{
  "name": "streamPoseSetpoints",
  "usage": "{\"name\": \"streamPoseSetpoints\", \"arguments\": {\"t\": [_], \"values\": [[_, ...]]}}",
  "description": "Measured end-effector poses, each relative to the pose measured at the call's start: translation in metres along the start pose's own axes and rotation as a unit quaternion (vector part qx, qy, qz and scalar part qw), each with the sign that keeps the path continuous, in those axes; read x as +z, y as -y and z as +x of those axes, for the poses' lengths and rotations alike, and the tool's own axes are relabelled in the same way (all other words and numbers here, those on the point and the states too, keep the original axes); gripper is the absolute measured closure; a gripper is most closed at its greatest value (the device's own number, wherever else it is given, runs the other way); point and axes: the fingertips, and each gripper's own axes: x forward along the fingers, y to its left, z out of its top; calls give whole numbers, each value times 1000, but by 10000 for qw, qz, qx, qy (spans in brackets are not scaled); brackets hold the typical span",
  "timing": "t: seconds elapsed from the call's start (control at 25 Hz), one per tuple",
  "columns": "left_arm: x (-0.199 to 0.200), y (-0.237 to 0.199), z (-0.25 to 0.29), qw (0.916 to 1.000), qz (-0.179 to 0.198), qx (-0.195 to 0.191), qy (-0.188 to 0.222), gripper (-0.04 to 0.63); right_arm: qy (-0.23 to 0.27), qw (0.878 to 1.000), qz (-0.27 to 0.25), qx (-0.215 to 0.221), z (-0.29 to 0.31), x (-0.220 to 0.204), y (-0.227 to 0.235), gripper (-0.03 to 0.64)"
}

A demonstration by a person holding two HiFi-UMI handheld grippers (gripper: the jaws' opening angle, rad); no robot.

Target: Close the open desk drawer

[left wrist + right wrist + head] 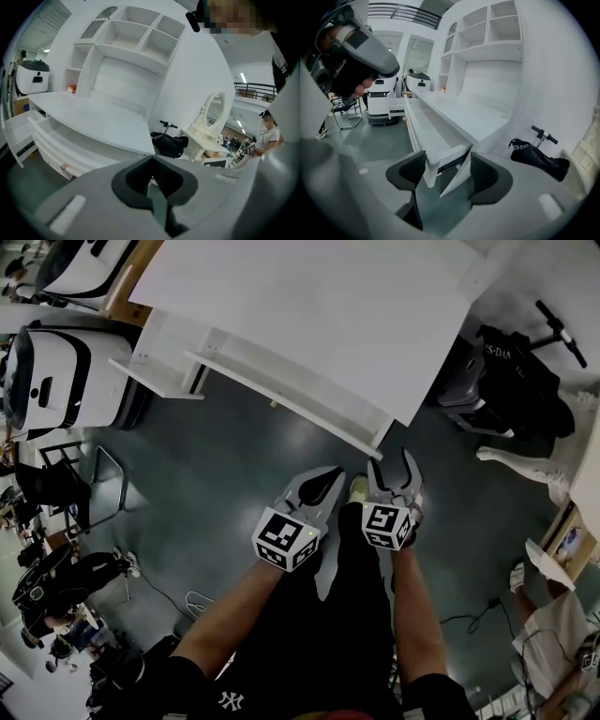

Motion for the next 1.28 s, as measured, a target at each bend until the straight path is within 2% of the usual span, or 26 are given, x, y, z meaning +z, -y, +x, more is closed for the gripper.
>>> {"name": "streamPoseSetpoints", "arguments": {"t": [1.28], "values": [[17, -17, 48, 9998, -187, 67, -41, 595, 153, 9986, 230, -442, 48, 20, 68, 301]]}}
